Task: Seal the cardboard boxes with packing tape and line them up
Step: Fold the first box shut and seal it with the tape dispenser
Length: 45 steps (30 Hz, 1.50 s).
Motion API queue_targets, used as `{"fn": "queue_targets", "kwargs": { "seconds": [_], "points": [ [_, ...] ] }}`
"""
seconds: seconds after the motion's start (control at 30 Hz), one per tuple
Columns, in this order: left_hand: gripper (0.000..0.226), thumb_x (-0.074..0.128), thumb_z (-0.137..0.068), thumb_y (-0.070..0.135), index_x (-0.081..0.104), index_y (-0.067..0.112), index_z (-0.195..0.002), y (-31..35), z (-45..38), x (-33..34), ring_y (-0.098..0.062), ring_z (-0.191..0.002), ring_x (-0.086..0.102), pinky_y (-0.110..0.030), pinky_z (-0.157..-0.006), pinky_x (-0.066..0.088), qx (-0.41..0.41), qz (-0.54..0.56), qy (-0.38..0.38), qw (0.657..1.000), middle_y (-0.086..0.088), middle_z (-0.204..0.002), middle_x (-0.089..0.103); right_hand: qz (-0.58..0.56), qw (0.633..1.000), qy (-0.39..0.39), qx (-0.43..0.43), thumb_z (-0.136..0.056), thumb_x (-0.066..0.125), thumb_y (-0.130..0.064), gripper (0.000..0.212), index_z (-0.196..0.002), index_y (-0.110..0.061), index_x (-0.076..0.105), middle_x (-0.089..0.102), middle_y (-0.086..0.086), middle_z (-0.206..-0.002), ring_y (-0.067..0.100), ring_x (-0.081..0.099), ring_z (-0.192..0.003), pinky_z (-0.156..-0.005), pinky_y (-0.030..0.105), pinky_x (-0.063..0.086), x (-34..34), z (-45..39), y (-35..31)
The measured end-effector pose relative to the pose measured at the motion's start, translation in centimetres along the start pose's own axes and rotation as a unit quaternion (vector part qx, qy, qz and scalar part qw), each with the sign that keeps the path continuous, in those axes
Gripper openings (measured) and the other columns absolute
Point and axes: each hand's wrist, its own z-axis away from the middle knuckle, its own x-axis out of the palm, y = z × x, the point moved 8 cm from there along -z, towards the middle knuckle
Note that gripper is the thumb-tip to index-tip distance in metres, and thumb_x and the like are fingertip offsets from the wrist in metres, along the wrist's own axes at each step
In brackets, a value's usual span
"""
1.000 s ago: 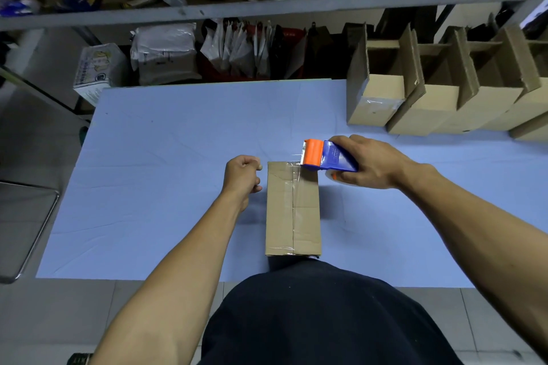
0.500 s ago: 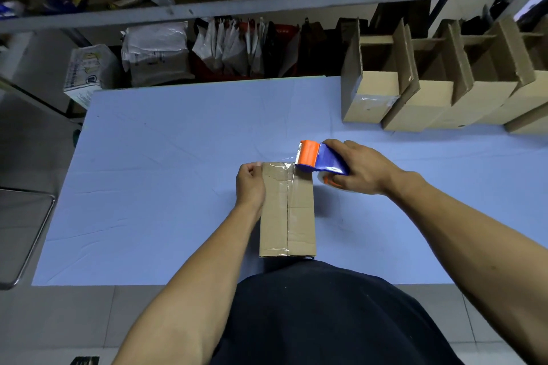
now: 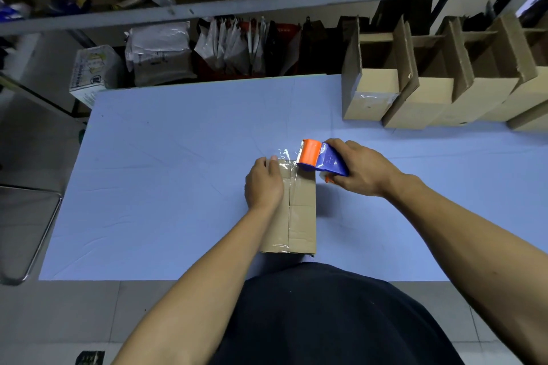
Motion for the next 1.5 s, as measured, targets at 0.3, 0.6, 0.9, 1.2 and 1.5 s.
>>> {"fn": "queue_targets", "kwargs": {
  "seconds": [0.3, 0.6, 0.9, 1.2, 1.5],
  "points": [
    [0.055, 0.017, -0.107, 0.044, 0.058, 0.012, -0.126, -0.8, -0.1, 0.7, -0.033, -0.115, 0.057, -0.041, -0.093, 0.044, 0.004, -0.13, -0.012, 0.991, -0.012, -0.126, 0.063, -0.005, 0.999, -0.021, -0.041, -0.086, 0.062, -0.06, 0.067, -0.139, -0.029, 0.034, 0.056, 0.003, -0.106, 0.025, 0.055, -0.088, -0.077, 0.037, 0.049, -0.9, 0.4, 0.1],
    [0.053, 0.021, -0.107, 0.043, 0.057, 0.016, -0.134, -0.9, -0.4, 0.7, -0.036, -0.121, 0.053, -0.042, -0.098, 0.04, 0.001, -0.122, -0.025, 0.992, -0.012, -0.132, 0.061, -0.004, 0.999, -0.032, -0.025, -0.083, 0.059, -0.063, 0.058, -0.129, -0.036, 0.037, 0.054, -0.002, -0.097, 0.025, 0.055, -0.08, -0.071, 0.037, 0.048, -1.1, 2.5, 4.3],
    [0.052, 0.024, -0.107, 0.044, 0.06, 0.015, -0.13, -0.7, -0.3, 0.7, -0.033, -0.119, 0.053, -0.04, -0.097, 0.04, -0.001, -0.097, -0.03, 0.995, -0.011, -0.129, 0.062, 0.041, 0.998, -0.022, -0.037, -0.088, 0.054, -0.063, 0.064, -0.141, -0.032, 0.033, 0.052, 0.0, -0.096, 0.026, 0.052, -0.077, -0.066, 0.031, 0.035, -0.8, 2.9, 4.8],
    [0.051, 0.025, -0.106, 0.044, 0.064, 0.013, -0.115, -0.5, -0.3, 0.7, -0.033, -0.108, 0.057, -0.039, -0.091, 0.044, 0.005, -0.1, -0.028, 0.995, -0.011, -0.118, 0.066, 0.156, 0.987, -0.035, -0.013, -0.089, 0.048, -0.062, 0.078, -0.154, -0.027, 0.023, 0.057, 0.009, -0.109, 0.031, 0.058, -0.091, -0.071, 0.032, 0.032, -0.4, 1.6, 3.3],
    [0.059, 0.023, -0.105, 0.049, 0.063, 0.007, -0.116, -0.7, -0.6, 1.2, -0.034, -0.112, 0.056, -0.045, -0.098, 0.045, -0.006, -0.071, -0.054, 0.996, -0.013, -0.119, 0.065, 0.193, 0.981, -0.022, 0.024, -0.085, 0.046, -0.072, 0.067, -0.136, -0.029, 0.044, 0.059, 0.008, -0.102, 0.03, 0.06, -0.083, -0.064, 0.032, 0.035, -2.1, 1.3, 0.5]
  ]
}}
